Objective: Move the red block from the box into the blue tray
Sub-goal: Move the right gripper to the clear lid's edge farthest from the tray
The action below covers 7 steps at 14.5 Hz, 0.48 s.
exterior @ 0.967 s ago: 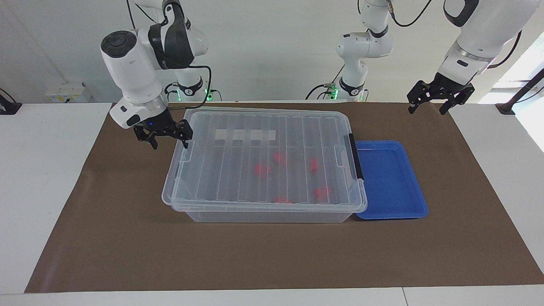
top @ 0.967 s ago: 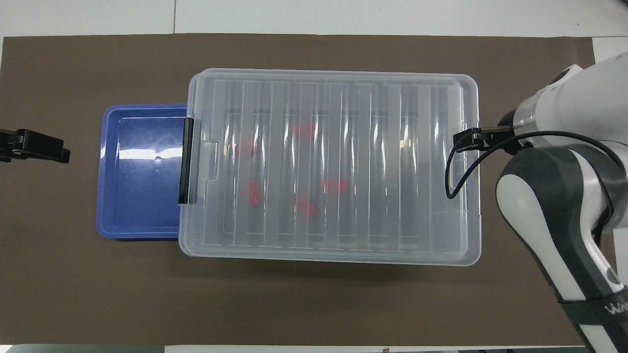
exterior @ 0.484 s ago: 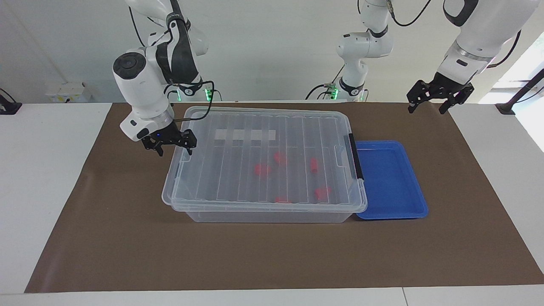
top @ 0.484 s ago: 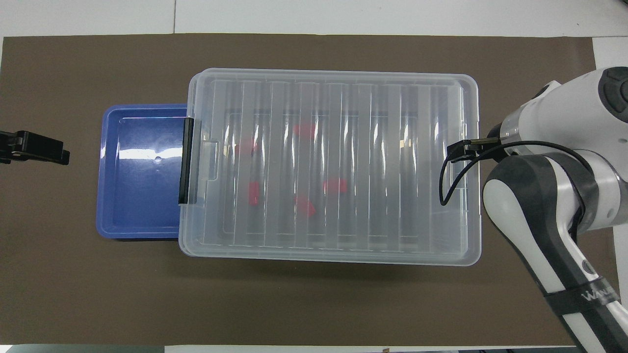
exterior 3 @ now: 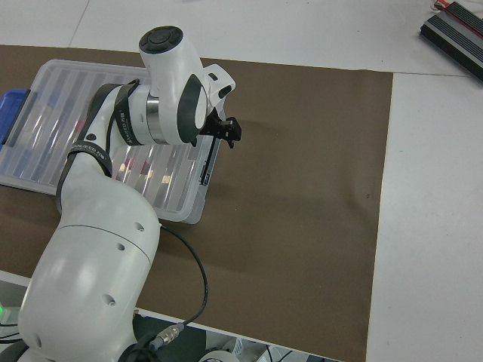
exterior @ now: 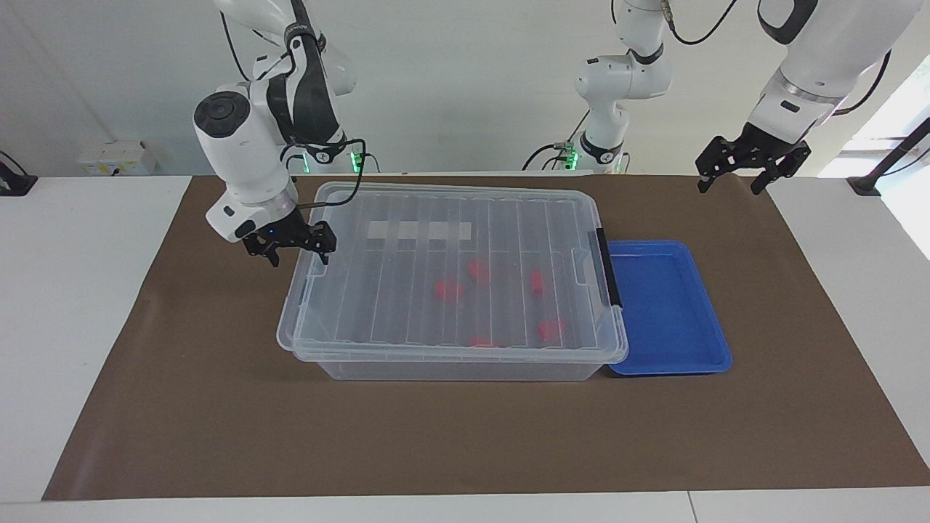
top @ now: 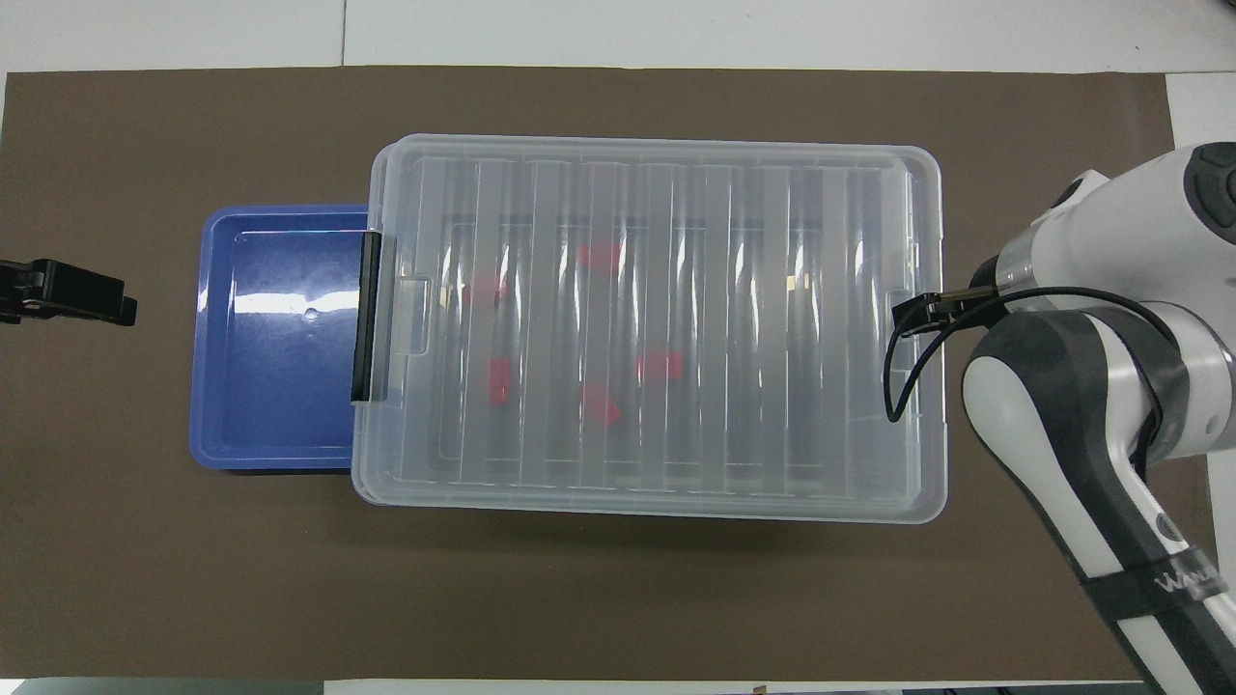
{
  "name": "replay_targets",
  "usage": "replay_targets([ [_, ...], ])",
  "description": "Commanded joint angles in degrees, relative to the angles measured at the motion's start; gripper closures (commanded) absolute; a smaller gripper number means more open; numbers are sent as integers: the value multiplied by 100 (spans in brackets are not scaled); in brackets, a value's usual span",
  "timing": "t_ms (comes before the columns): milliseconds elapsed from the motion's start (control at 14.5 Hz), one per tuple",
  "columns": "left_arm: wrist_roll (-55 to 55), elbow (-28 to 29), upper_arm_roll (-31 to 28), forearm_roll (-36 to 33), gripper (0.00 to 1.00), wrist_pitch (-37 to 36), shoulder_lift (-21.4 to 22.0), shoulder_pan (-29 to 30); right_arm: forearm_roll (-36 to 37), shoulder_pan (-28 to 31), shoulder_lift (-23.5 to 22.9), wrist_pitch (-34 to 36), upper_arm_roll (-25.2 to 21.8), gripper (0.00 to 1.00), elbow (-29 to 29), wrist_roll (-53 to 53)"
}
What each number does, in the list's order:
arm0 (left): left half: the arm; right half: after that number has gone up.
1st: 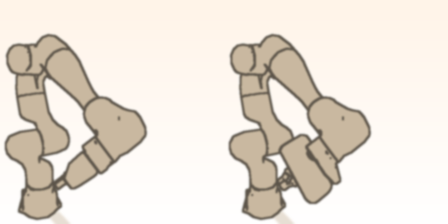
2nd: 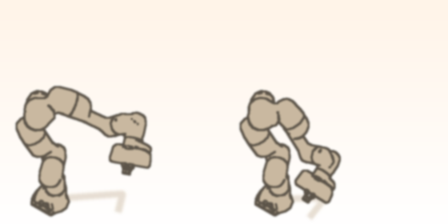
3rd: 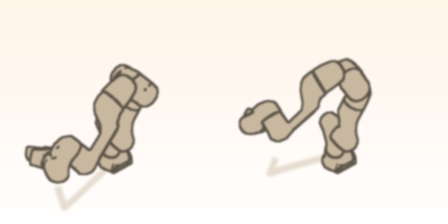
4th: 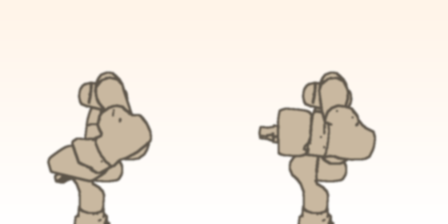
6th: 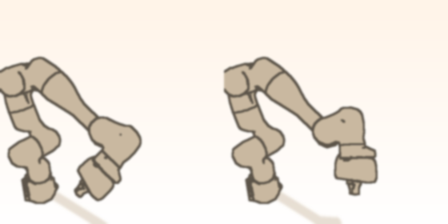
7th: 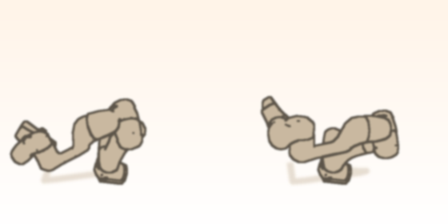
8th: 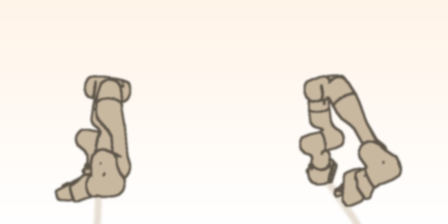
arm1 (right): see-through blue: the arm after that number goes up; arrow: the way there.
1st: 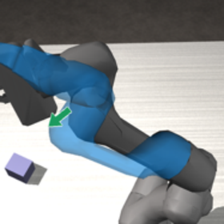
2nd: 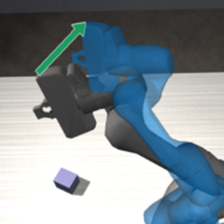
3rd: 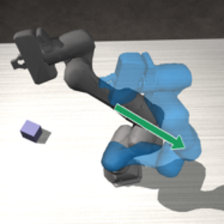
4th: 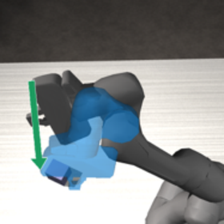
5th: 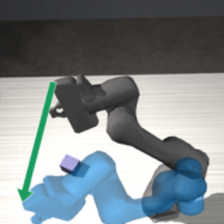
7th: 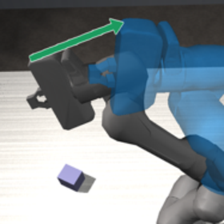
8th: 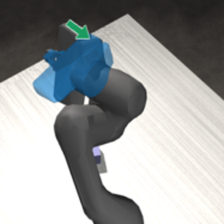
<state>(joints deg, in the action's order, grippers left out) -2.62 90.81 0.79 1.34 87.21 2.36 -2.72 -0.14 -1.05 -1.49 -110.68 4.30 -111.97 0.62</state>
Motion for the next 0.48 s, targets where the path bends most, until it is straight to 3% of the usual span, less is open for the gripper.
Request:
replay_targets([
  [0,-63,201,26,51,0,95,177,70,58,167,149,37,18,0,-149,-264],
  [415,-63,253,26,51,0,209,177,61,67,167,149,55,-148,0,-149,-535],
])
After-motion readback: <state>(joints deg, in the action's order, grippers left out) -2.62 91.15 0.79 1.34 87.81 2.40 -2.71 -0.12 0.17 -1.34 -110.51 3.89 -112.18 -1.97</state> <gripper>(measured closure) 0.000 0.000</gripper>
